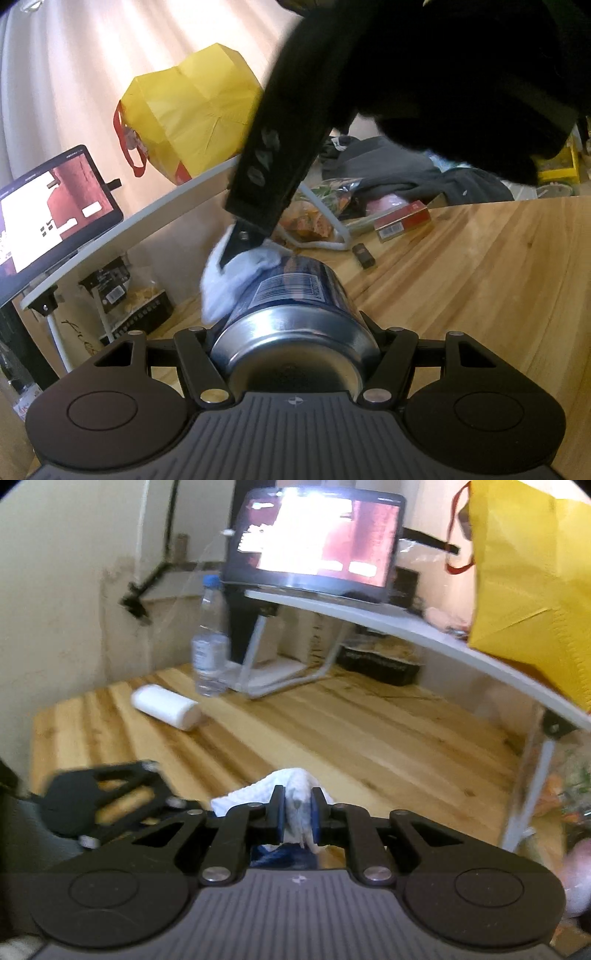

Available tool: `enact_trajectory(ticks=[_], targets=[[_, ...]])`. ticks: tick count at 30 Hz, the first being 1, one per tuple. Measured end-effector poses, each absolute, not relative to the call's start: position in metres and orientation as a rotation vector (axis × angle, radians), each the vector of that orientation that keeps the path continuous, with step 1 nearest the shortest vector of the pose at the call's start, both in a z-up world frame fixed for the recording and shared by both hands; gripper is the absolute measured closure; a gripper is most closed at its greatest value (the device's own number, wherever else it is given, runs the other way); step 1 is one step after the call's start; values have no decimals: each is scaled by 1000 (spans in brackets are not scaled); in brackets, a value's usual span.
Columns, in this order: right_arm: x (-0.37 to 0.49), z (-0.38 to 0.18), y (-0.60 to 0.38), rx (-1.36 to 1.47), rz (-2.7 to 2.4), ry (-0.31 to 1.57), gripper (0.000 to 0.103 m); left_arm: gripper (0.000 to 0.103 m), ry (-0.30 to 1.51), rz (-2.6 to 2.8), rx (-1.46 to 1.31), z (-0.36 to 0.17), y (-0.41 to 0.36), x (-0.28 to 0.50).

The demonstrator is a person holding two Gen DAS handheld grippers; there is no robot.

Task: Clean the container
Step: 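Wipe the can's bottom rim with the towel in the right gripper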

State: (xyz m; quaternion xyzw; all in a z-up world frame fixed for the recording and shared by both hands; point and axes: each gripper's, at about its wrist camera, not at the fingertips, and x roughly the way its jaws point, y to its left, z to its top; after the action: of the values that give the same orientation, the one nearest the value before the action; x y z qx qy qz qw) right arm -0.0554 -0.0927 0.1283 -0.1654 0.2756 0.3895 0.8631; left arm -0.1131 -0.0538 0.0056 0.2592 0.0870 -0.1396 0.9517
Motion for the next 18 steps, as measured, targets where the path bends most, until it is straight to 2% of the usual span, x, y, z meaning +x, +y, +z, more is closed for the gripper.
enact_trajectory(ticks=[10,18], targets=[[-82,138,-102,-274,925,596,86,36,182,-282,491,7,-49,-110],[-47,128,-127,-220,744,558,86,36,152,-280,507,8,-51,-114]])
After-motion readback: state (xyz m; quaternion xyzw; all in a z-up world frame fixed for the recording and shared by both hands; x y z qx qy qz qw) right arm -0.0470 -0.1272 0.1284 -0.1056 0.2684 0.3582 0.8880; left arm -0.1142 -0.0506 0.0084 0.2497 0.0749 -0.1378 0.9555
